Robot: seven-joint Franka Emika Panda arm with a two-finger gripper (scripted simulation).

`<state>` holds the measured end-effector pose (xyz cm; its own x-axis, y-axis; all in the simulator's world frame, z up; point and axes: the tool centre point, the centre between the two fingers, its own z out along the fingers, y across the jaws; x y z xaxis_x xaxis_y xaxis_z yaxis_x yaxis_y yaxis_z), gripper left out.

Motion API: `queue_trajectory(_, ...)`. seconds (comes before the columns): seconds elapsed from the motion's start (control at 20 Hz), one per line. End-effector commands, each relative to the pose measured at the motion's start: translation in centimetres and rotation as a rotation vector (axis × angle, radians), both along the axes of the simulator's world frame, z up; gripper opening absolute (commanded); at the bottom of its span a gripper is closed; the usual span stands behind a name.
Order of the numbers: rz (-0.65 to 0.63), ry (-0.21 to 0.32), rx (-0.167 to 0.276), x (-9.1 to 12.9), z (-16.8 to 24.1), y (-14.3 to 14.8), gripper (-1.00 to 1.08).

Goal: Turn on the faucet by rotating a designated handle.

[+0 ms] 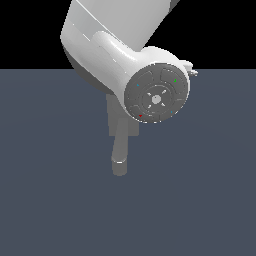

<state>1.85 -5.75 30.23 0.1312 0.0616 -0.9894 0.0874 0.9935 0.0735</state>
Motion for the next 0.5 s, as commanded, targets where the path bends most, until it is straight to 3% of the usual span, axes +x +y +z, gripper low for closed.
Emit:
queue_trajectory(0.0, 0.023, 0.022, -0.016, -0.1, -0.5, -0.1, -1.00)
queue_trajectory(0.45, 0.048, 0.075, -0.054, 0.1, -3.4, -1.9, -1.00)
